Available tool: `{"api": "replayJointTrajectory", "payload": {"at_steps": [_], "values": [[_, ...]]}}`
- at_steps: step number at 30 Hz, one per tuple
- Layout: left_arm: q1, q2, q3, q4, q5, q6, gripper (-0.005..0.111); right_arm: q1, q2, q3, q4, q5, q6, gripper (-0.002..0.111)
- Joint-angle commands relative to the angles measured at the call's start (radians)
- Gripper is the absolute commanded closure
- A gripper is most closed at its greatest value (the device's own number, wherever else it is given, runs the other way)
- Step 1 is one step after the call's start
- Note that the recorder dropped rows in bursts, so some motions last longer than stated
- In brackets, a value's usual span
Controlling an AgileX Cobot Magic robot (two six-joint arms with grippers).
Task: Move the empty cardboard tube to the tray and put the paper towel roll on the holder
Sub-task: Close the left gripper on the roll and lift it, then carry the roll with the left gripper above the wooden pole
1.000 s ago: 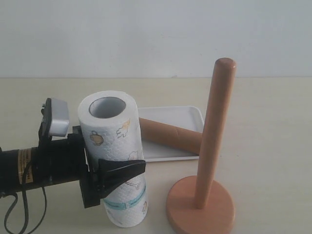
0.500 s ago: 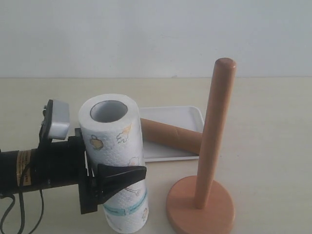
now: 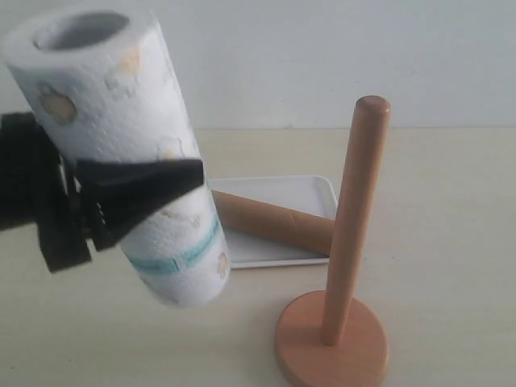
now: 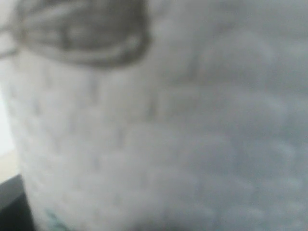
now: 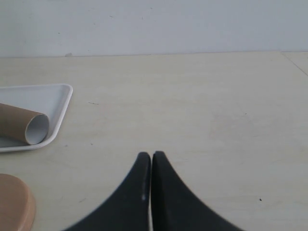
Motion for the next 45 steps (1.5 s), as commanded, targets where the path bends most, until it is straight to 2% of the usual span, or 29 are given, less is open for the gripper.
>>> {"api": "replayJointTrajectory", "payload": {"at_steps": [1, 4, 8, 12, 14, 16, 17, 19, 25, 28, 45], "values": [[-0.004, -0.188, -0.119, 0.07, 0.135, -0.24, 0.103, -0.003, -0.005, -0.001, 0.002, -0.008, -0.001, 0.108], [-0.004, -0.234, -0.247, 0.189, 0.166, -0.435, 0.103, -0.003, -0.005, -0.001, 0.002, -0.008, -0.001, 0.108], [-0.004, -0.208, -0.438, 0.373, 0.166, -0.735, 0.103, -0.003, -0.005, -0.001, 0.002, -0.008, -0.001, 0.108], [-0.011, -0.125, -0.605, 0.493, 0.087, -0.936, 0.103, -0.003, -0.005, -0.001, 0.002, -0.008, -0.001, 0.108], [-0.064, -0.071, -0.663, 0.507, 0.081, -0.948, 0.103, -0.003, -0.005, -0.001, 0.002, -0.008, -0.001, 0.108], [-0.149, -0.019, -0.703, 0.536, 0.166, -0.945, 0.103, -0.003, -0.005, -0.001, 0.002, -0.008, -0.001, 0.108], [-0.213, 0.016, -0.728, 0.566, 0.261, -0.943, 0.103, -0.003, -0.005, -0.001, 0.002, -0.008, -0.001, 0.108], [-0.287, 0.065, -0.765, 0.585, 0.358, -0.925, 0.103, -0.003, -0.005, -0.001, 0.002, -0.008, -0.001, 0.108], [-0.395, 0.211, -0.929, 0.586, 0.363, -0.955, 0.103, -0.003, -0.005, -0.001, 0.002, -0.008, -0.001, 0.108], [-0.403, 0.249, -0.937, 0.601, 0.36, -0.993, 0.103, -0.003, -0.005, -0.001, 0.002, -0.008, -0.001, 0.108], [-0.404, 0.308, -0.937, 0.659, 0.349, -0.957, 0.103, -0.003, -0.005, -0.001, 0.002, -0.008, -0.001, 0.108]]}}
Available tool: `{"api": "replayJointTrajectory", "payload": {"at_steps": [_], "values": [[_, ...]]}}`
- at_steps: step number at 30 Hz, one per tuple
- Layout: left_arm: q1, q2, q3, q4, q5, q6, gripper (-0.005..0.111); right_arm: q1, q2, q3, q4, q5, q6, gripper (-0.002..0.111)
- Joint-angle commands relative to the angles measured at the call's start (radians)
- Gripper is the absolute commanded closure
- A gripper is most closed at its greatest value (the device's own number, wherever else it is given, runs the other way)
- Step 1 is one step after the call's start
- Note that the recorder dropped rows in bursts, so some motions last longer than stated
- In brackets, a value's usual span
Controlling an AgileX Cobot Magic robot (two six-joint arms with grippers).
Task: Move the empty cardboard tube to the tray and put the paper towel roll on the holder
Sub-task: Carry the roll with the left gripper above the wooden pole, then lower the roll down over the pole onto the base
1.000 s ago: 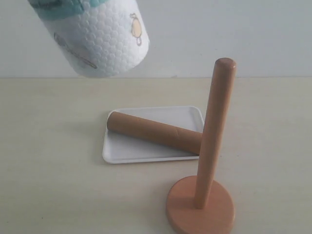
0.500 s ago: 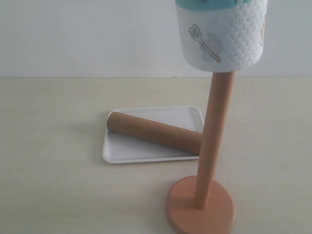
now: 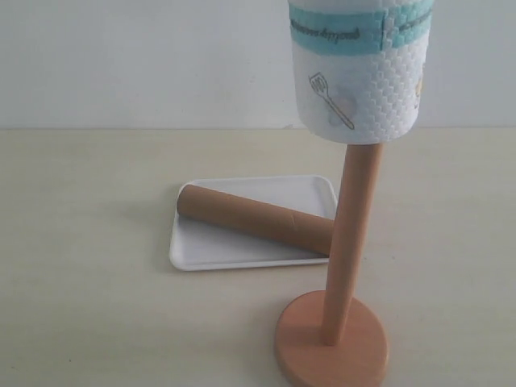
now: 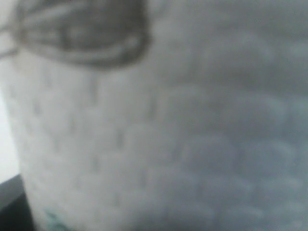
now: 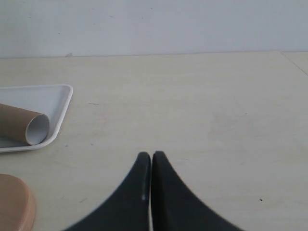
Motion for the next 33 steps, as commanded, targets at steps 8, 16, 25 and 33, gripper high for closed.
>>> {"api": "replayJointTrajectory", "payload": {"at_steps": [8, 16, 25, 33], "values": [[-0.038, 0.07, 0.007, -0.007, 0.02, 0.167, 0.103, -0.003, -0.005, -0.001, 0.0, -0.008, -0.001, 0.108], [-0.038, 0.072, 0.168, -0.308, 0.08, 0.521, 0.103, -0.003, -0.005, -0.001, 0.0, -0.008, -0.001, 0.108], [-0.038, 0.072, 0.387, -0.754, -0.052, 0.916, 0.103, -0.003, -0.005, -0.001, 0.004, -0.007, -0.001, 0.108], [-0.038, 0.072, 0.512, -0.89, -0.101, 1.06, 0.103, -0.003, -0.005, -0.001, 0.004, -0.007, -0.001, 0.108]]}}
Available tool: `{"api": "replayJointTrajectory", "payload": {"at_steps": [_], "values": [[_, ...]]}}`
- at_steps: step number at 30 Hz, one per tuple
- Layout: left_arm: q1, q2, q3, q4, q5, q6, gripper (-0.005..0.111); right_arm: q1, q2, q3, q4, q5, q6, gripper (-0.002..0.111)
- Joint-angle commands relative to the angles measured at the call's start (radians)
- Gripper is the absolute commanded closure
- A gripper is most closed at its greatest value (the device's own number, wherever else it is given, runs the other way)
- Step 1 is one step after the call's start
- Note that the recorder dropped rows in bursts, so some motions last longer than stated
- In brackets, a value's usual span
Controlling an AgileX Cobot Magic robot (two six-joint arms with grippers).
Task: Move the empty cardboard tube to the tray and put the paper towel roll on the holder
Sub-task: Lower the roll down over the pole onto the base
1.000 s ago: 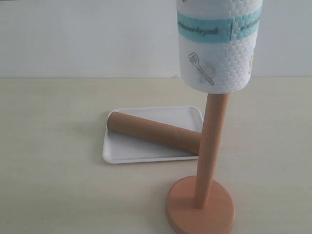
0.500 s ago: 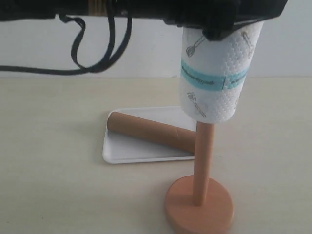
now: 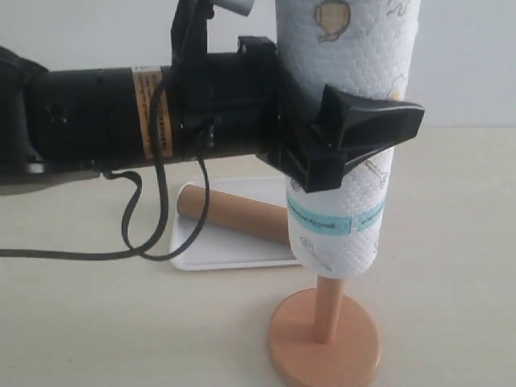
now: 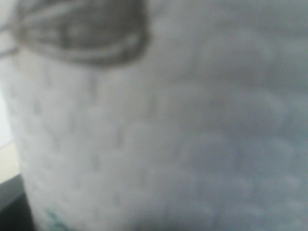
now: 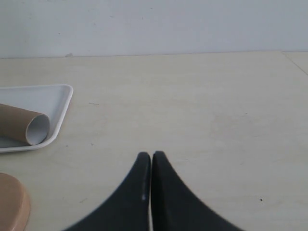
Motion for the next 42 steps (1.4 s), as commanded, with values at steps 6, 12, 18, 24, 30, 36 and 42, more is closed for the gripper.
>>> {"api": "replayJointTrajectory", "payload": {"at_steps": [6, 12, 18, 24, 30, 36, 42], "values": [[-0.003, 0.042, 0.081, -0.138, -0.087, 0.138, 0.103, -0.003, -0.005, -0.001, 0.002, -0.007, -0.001, 0.108], [-0.003, 0.142, 0.081, -0.141, -0.167, 0.14, 0.103, -0.003, -0.005, -0.001, 0.002, -0.007, -0.001, 0.108], [-0.003, 0.216, 0.081, -0.141, -0.176, 0.177, 0.103, -0.003, -0.005, -0.001, 0.002, -0.007, -0.001, 0.108], [-0.003, 0.238, 0.117, -0.161, -0.187, 0.236, 0.103, -0.003, -0.005, -0.001, 0.002, -0.007, -0.001, 0.108], [-0.003, 0.262, 0.171, -0.241, -0.31, 0.33, 0.103, -0.003, -0.005, -0.001, 0.002, -0.007, -0.001, 0.108], [-0.003, 0.287, 0.173, -0.237, -0.303, 0.332, 0.103, -0.003, -0.005, -0.001, 0.002, -0.007, -0.001, 0.108], [-0.003, 0.296, 0.173, -0.235, -0.299, 0.324, 0.103, -0.003, -0.005, -0.001, 0.002, -0.007, -0.001, 0.108]]}}
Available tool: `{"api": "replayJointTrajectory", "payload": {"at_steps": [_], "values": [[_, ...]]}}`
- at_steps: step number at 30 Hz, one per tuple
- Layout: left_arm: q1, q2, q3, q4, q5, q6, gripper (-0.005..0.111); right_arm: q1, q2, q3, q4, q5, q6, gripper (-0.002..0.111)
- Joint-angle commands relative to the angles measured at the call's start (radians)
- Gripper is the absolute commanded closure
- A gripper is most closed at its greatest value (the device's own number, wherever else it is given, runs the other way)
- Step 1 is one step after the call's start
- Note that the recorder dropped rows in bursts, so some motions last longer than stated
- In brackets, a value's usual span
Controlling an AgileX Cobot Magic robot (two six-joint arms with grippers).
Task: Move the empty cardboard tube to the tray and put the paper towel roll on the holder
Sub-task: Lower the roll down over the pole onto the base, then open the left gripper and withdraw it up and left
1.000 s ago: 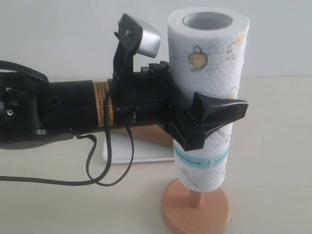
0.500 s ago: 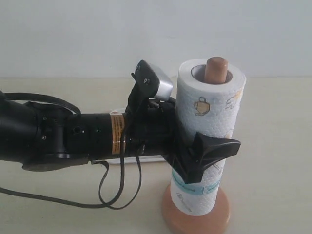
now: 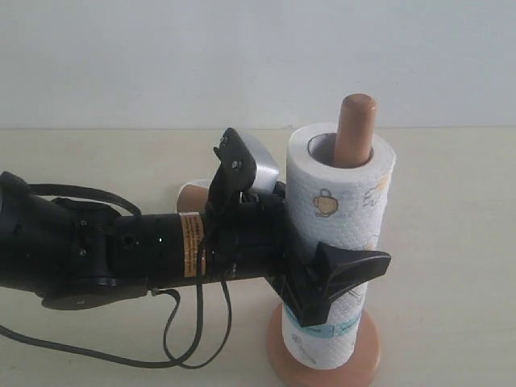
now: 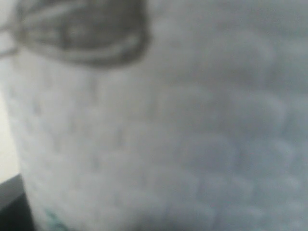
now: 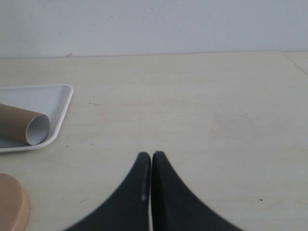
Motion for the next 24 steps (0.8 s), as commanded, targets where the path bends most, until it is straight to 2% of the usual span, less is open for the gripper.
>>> {"api": "replayJointTrajectory", "payload": {"at_steps": [1, 4, 10, 13, 17, 22, 24], "values": [[-0.003, -0.002, 0.004, -0.017, -0.037, -0.003, 0.101, -0.003, -0.005, -0.001, 0.002, -0.007, -0.001, 0.108], [-0.003, -0.002, 0.004, -0.017, -0.037, -0.003, 0.088, -0.003, -0.005, -0.001, 0.002, -0.007, -0.001, 0.108], [-0.001, -0.002, 0.004, -0.017, -0.037, -0.004, 0.034, -0.003, -0.005, -0.001, 0.002, -0.007, -0.001, 0.108], [-0.001, -0.002, 0.004, -0.017, -0.037, -0.023, 0.018, -0.003, -0.005, -0.001, 0.002, -0.007, -0.001, 0.108], [-0.001, -0.002, 0.004, -0.01, -0.037, -0.019, 0.01, -0.003, -0.005, -0.001, 0.002, -0.007, -0.001, 0.108], [0.001, -0.03, 0.004, 0.0, -0.072, -0.01, 0.01, -0.003, -0.005, -0.001, -0.001, -0.01, -0.001, 0.108], [0.004, -0.087, 0.004, 0.015, -0.037, -0.01, 0.01, -0.003, -0.005, -0.001, -0.001, -0.008, -0.001, 0.108]]}}
